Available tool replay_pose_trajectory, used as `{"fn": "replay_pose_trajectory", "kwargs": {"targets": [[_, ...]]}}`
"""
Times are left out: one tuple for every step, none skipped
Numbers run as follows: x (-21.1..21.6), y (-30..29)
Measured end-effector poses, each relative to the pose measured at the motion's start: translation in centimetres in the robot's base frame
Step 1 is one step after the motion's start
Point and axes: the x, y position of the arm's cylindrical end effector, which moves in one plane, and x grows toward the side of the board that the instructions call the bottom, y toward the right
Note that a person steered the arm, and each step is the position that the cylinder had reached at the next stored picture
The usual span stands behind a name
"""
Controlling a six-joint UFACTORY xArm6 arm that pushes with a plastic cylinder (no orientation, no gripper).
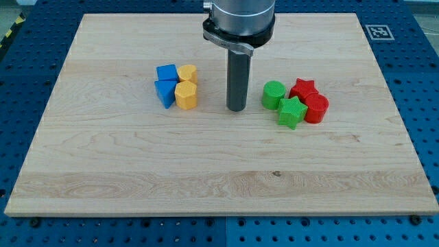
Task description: Move the arm left to the green circle
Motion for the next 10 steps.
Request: {"fn": "replay_pose_trajectory", "kwargs": {"targets": [[0.0, 0.0], [0.2, 0.0], [0.2, 0.0], [0.3, 0.0], [0.3, 0.0], [0.7, 0.0], [1.0, 0.0], [-0.3, 0.0], [-0.4, 1.1], [-0.4, 2.3]]}}
